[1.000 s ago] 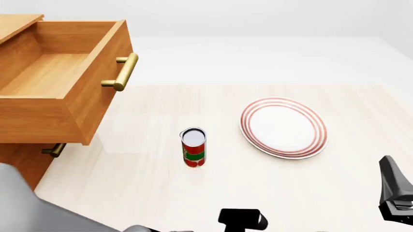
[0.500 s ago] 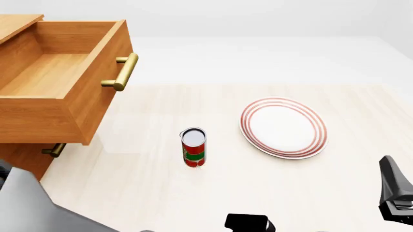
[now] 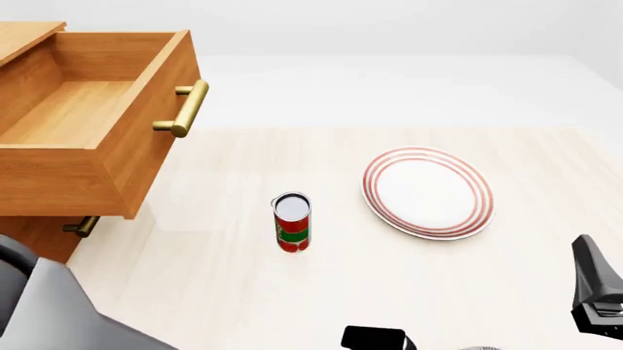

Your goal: Put the bowl in the top drawer of the cabinet.

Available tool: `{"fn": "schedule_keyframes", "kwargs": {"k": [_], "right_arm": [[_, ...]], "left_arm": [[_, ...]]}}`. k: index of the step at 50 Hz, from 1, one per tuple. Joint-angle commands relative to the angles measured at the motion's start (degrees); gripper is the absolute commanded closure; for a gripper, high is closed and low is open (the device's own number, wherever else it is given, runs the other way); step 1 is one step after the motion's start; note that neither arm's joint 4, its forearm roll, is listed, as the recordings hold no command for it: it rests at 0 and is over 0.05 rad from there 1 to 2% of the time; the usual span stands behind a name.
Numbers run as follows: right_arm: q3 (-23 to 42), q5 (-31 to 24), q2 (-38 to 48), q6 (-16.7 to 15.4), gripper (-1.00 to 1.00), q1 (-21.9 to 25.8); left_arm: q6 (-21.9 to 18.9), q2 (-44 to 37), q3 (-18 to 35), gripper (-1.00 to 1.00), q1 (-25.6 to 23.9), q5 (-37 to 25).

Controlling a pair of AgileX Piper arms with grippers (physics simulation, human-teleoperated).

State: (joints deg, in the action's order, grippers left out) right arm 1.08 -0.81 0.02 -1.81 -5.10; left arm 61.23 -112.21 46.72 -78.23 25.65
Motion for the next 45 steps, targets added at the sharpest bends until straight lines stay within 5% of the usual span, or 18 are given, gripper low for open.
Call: {"fn": "schedule_keyframes", "kwargs": {"k": [1,45], "right_arm": [[0.00,0.00,0.00,0.01,-1.00,0.00],[0.00,0.00,0.00,0.00,-1.00,0.00]], "left_arm": [[1.34,-0.29,0.09,1.00,0.49,-0.35],[-1.72,13.49,-0.47,1.00,8.91,-12.38]]}}
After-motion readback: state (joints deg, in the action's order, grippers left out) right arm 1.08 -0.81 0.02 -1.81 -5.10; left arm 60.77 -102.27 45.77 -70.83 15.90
